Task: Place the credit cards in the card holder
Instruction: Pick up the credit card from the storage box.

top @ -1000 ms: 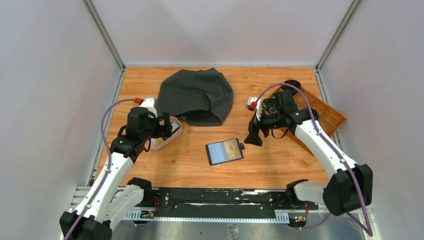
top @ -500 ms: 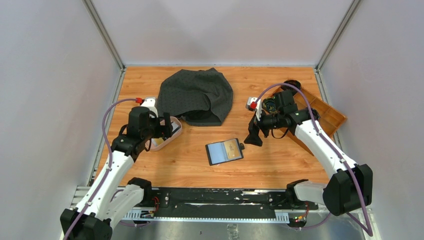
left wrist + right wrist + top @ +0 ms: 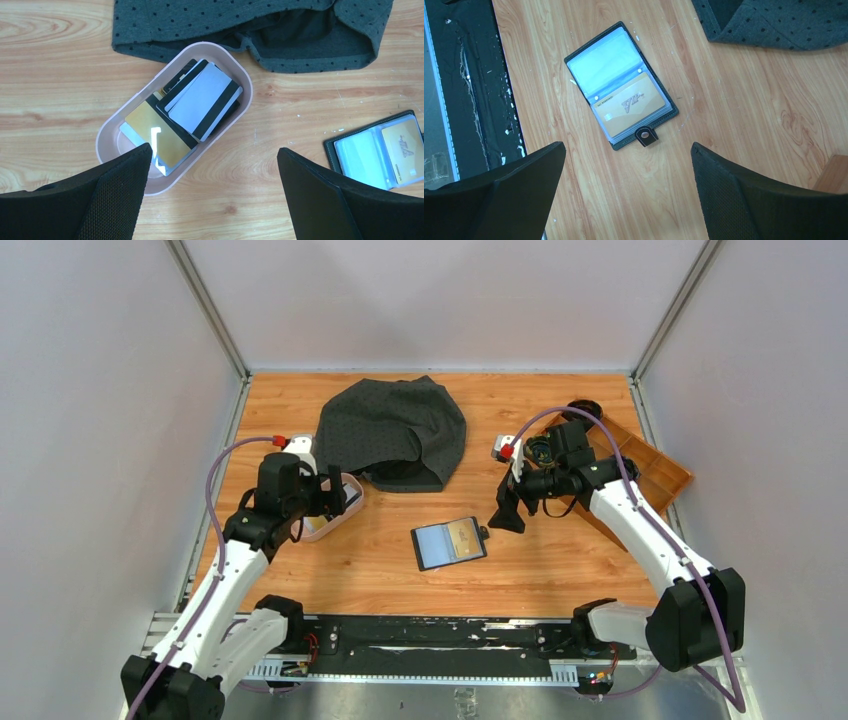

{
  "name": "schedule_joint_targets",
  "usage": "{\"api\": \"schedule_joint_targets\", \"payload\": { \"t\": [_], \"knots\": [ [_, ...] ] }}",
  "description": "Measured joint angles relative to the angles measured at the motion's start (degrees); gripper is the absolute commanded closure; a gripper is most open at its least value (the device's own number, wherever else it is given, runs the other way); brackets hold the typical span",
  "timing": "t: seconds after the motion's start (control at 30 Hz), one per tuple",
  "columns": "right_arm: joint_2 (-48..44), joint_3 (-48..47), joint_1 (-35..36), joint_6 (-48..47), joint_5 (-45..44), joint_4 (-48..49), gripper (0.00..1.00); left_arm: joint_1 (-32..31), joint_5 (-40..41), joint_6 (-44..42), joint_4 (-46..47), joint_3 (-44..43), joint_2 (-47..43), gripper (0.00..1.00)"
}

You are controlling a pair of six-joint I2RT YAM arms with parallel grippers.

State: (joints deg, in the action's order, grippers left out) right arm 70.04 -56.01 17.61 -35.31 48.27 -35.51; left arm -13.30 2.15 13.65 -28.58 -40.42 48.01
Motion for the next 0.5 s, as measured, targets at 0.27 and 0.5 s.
{"api": "schedule_joint_targets", "payload": {
  "t": [0.27,0.5],
  "knots": [
    [0.0,0.0,0.0,0.0,0.0,0.0,0.0,0.0,-0.3,0.0,0.0,0.0,0.2,0.0],
    [0.0,0.0,0.0,0.0,0.0,0.0,0.0,0.0,-0.4,0.0,0.0,0.0,0.2,0.0]
  ]
}}
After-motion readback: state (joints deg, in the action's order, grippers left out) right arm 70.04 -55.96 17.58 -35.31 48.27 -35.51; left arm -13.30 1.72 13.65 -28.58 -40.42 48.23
